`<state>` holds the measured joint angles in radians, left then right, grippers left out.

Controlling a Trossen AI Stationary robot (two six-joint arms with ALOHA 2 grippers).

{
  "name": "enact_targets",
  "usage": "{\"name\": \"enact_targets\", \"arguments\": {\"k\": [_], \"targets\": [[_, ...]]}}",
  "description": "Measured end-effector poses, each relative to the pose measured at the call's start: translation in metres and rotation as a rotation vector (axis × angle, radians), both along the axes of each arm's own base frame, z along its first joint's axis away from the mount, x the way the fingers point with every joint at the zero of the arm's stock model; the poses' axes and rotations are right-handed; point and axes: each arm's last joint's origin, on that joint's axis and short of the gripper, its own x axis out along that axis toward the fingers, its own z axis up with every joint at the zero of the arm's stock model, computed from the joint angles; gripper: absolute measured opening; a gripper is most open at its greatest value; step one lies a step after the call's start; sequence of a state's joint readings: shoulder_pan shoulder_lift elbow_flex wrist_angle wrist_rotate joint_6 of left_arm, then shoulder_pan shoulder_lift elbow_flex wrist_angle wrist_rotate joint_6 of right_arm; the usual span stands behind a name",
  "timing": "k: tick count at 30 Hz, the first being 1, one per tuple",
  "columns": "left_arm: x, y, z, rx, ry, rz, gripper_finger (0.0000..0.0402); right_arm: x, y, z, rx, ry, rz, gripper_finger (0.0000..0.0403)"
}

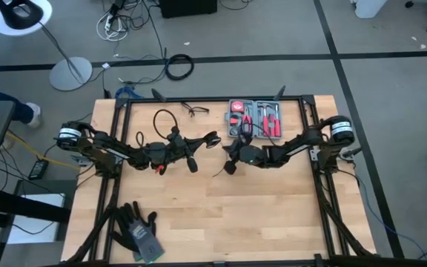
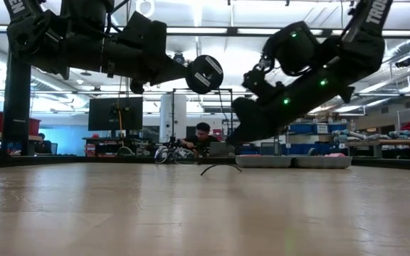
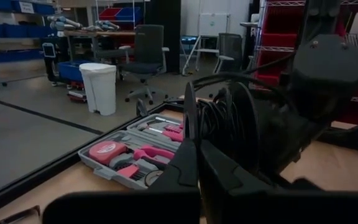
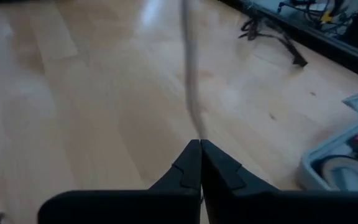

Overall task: Coil cords
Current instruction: Coil the black wire onto the spool

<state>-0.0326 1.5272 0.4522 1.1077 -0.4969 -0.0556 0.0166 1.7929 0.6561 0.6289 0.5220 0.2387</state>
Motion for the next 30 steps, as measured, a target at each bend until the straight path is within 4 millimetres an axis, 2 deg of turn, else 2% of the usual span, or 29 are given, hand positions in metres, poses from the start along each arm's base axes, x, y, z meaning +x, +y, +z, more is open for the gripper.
{"name": "enact_targets", "arguments": {"k": [5,11,16,20,25,30], "targets": [[0.0,0.0,-0.002,0.0,0.022,0.003,0.0,0.004,-0.001,-0.004,0.0,0.031,-0.045,0.0002],[0.0,0.0,-0.004,0.001,0.046,0.008,0.0,-0.014,0.01,0.009,0.05,0.082,-0.066,0.0002],[0.0,0.0,-0.004,0.002,0.04,0.015,0.0,-0.028,0.022,0.02,0.023,0.071,-0.065,0.0002],[0.0,0.0,-0.003,0.003,0.037,0.018,0.0,-0.033,0.023,0.014,-0.008,0.043,-0.103,0.0004],[0.0,0.0,-0.003,0.003,0.029,0.018,0.0,-0.025,0.017,0.0,-0.021,0.016,-0.119,0.0012],[0.0,0.0,-0.003,0.003,0.031,0.018,0.0,-0.017,0.011,-0.011,-0.067,-0.017,-0.111,0.0041]]}}
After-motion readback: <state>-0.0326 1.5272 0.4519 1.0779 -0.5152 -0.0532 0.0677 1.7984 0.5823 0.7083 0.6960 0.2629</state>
